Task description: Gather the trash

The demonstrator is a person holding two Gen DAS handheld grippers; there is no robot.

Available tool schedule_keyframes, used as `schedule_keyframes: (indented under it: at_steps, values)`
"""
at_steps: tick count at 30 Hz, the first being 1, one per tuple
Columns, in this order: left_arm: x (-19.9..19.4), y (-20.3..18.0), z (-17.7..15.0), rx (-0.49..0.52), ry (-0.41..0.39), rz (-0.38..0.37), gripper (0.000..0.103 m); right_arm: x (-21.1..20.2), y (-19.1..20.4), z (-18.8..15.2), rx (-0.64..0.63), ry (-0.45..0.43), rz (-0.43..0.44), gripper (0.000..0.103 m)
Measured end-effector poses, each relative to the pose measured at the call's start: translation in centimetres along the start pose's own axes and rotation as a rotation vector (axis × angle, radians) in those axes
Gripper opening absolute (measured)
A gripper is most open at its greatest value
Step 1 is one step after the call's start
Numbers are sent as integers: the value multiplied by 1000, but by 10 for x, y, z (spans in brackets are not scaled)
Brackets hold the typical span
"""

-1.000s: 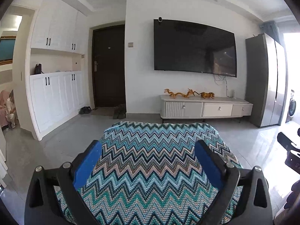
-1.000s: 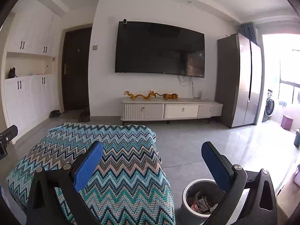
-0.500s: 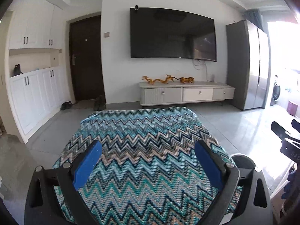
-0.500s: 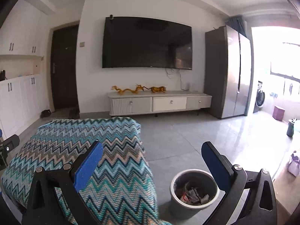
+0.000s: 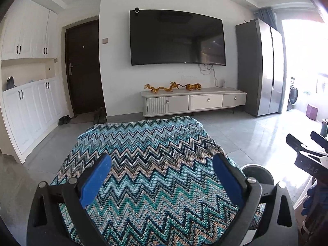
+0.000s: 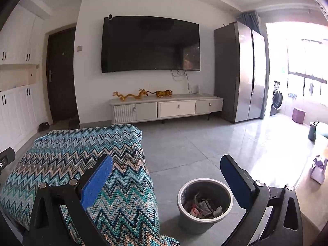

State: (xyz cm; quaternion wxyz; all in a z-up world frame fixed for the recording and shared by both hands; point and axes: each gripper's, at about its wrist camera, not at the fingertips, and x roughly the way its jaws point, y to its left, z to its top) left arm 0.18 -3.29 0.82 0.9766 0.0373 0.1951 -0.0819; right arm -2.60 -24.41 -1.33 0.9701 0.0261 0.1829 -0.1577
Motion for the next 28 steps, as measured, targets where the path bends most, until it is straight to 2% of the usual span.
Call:
schedule_keyframes:
  at_steps: [13, 28]
  values:
    - [4, -18, -5, 44, 27, -43, 100, 0, -1, -1, -3, 4, -6, 103]
    - [3, -19, -6, 47, 37, -53, 100, 1, -1, -5, -2, 10, -7, 103]
